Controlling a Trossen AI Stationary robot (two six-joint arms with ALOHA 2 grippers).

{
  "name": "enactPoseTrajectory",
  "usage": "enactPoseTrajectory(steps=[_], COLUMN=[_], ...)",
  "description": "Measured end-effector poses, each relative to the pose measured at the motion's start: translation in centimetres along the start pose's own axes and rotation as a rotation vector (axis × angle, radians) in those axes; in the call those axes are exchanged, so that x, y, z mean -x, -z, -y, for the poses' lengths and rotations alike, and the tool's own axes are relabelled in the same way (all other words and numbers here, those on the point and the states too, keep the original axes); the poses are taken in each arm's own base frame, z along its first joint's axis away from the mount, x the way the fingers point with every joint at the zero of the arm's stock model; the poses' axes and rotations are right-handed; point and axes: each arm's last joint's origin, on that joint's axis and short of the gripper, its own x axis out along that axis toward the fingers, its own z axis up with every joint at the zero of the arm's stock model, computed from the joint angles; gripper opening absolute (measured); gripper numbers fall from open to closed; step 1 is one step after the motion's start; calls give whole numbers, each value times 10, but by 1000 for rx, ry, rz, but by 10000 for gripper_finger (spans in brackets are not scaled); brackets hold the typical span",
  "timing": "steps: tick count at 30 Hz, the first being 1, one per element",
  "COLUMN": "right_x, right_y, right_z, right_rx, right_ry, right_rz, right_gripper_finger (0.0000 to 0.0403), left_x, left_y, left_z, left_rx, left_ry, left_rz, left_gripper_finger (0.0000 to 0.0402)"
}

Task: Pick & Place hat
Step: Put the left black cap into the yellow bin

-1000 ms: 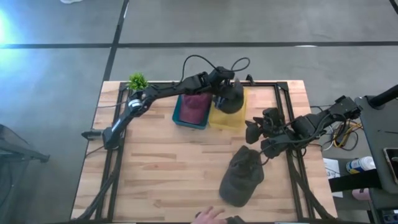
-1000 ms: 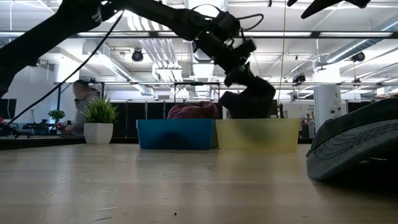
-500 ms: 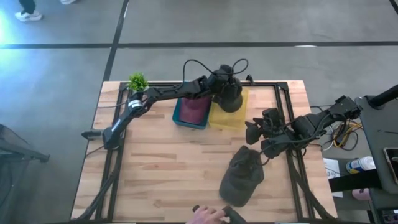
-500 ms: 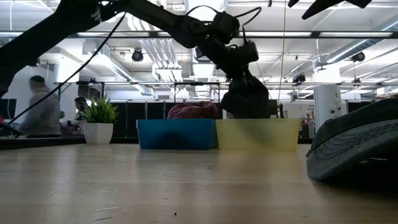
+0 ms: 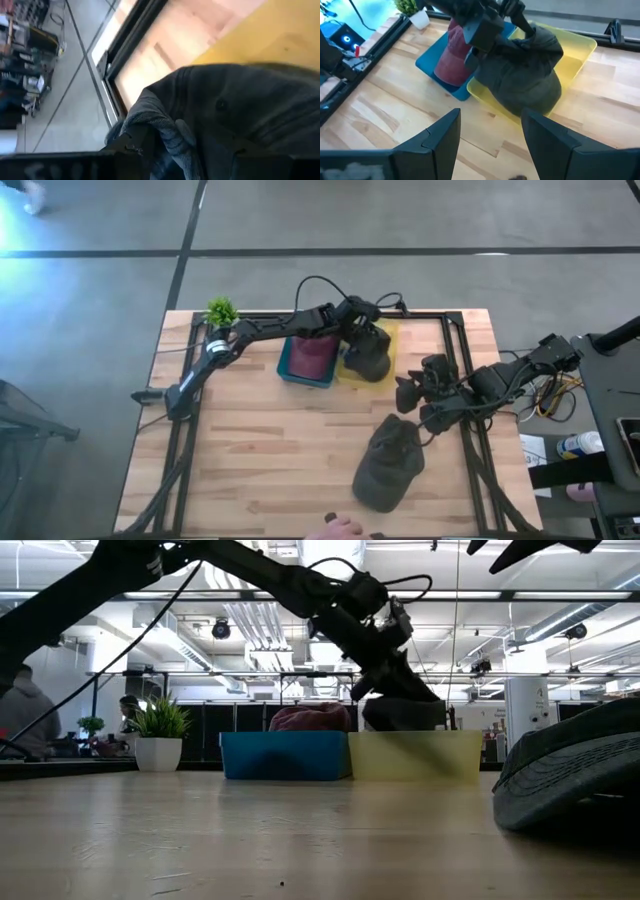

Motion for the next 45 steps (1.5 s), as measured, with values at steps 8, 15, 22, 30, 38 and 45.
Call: enactPoseTrajectory(steps=[8,15,22,30,38,45], right_x=[0,0,0,-1,-8,-11], right_y=[1,1,1,2,10,14], right_z=[1,1,1,3,7,9], right_rx=[-7,-10,-4,8,-21,-35], right_ry=[5,7,10,25,50,64], right_rz=[-25,-26,-26,-26,-24,-17], right_gripper_finger=[203,203,203,203,203,203], left_x=[-4,-15,-12,17,42,49], left_y=[-7,-1,2,1,29,52], left_z=[-5,16,23,-7,-25,-22], left_rx=[-78,88,243,715,1396,1624], left_ry=[-116,-91,-84,13,303,381], left_rz=[100,5,-224,-193,-87,-197], left_gripper_finger=[133,133,133,133,133,133])
